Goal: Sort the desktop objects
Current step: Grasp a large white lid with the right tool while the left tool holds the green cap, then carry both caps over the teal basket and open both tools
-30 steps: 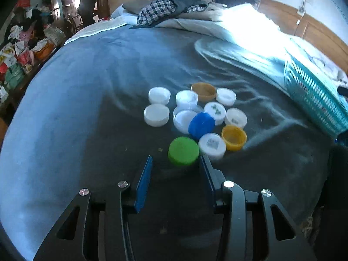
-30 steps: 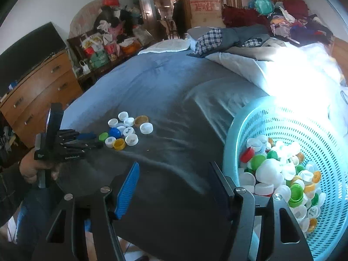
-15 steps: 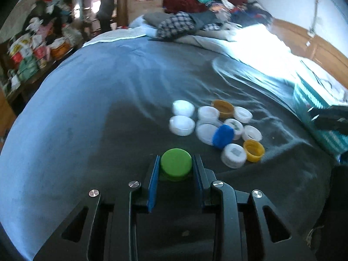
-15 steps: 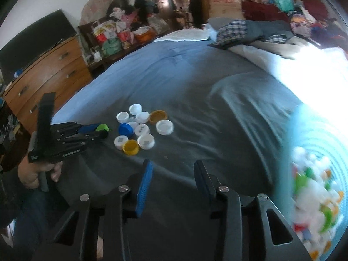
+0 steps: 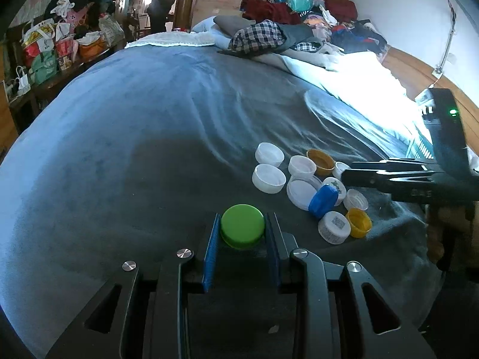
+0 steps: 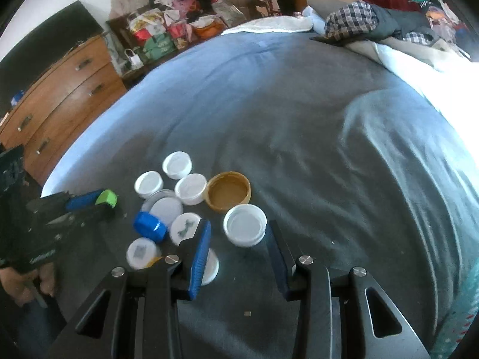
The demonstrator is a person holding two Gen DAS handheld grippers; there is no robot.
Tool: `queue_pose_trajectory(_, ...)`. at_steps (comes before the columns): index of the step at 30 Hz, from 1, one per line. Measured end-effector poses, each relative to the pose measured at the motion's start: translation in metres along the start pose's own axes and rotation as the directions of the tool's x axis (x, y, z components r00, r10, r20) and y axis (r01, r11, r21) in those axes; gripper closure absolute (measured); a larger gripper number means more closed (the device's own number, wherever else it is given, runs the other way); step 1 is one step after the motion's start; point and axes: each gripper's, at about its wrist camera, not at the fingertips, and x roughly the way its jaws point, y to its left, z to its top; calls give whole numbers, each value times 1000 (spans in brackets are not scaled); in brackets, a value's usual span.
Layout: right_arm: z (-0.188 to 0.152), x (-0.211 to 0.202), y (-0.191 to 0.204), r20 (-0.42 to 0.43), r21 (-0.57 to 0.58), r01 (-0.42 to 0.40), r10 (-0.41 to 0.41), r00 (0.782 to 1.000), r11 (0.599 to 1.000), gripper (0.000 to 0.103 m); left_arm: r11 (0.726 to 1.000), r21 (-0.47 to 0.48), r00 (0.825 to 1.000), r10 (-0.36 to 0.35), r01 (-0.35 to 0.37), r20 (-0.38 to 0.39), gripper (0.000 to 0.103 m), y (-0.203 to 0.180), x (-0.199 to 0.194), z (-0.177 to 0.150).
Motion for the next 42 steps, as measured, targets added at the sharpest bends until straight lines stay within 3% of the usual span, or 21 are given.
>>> queue_pose_trajectory(8, -2, 3, 4, -8, -46, 49, -50, 999, 998, 69, 1000, 8, 1000, 16, -16, -4, 78, -3, -1, 1)
queue_pose_trajectory(16, -16, -79, 23, 92, -47, 86, -82, 992, 995, 69, 995, 42, 995, 95, -95, 1, 78, -46, -29, 11)
queue_pose_trajectory(28, -59, -182, 25, 191, 32, 103, -107, 976, 994, 69, 984, 148, 994, 89, -98, 63, 78, -129, -71, 49)
queue_pose_trajectory(42, -69, -223, 12, 262, 67, 110, -124, 957, 992, 69, 968, 229, 994, 89, -99, 56, 78, -175, -74, 63)
